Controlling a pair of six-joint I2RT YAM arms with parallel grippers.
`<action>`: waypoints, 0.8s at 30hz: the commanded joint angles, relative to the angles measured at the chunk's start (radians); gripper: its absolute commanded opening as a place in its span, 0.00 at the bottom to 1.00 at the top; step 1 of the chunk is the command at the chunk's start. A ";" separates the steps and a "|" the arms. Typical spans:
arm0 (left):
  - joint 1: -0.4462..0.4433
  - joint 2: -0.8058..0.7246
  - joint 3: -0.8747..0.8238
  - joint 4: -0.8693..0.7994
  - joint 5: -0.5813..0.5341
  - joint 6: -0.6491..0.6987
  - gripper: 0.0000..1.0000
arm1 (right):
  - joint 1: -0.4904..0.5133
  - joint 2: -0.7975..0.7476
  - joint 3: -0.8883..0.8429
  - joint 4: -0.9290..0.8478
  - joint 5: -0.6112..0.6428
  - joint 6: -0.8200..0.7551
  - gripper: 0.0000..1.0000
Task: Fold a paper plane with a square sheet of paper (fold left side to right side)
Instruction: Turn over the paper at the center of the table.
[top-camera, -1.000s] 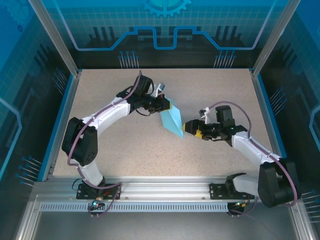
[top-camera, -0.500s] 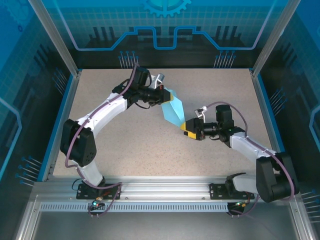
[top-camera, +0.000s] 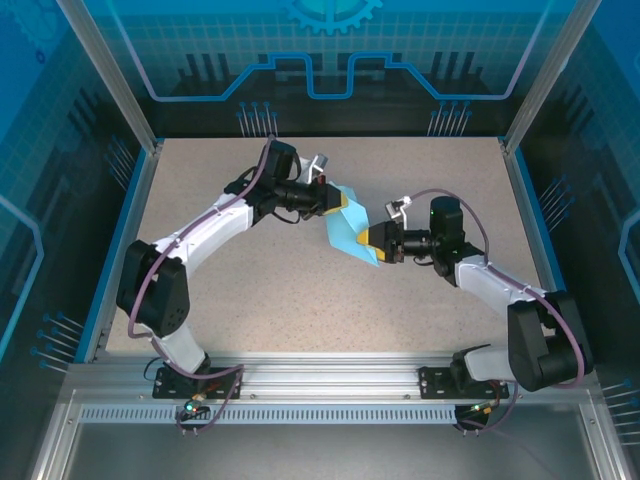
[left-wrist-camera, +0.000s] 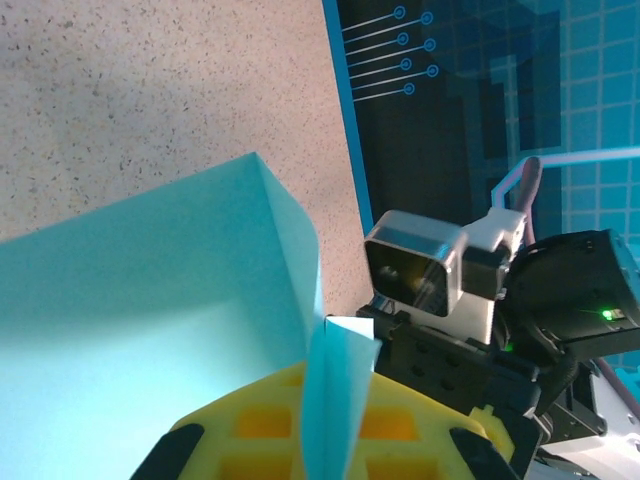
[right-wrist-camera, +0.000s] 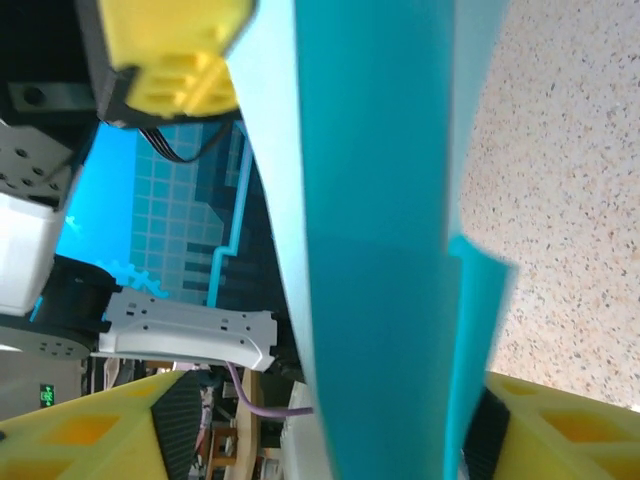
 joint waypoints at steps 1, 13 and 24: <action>0.003 -0.031 -0.026 0.042 0.034 -0.018 0.00 | 0.007 -0.016 0.019 0.045 0.016 0.033 0.66; 0.002 -0.031 -0.054 0.044 0.032 0.004 0.11 | 0.005 -0.047 0.013 -0.022 0.049 0.010 0.36; 0.069 -0.165 -0.097 -0.183 -0.141 0.184 0.65 | 0.011 -0.123 0.054 -0.360 0.161 -0.209 0.12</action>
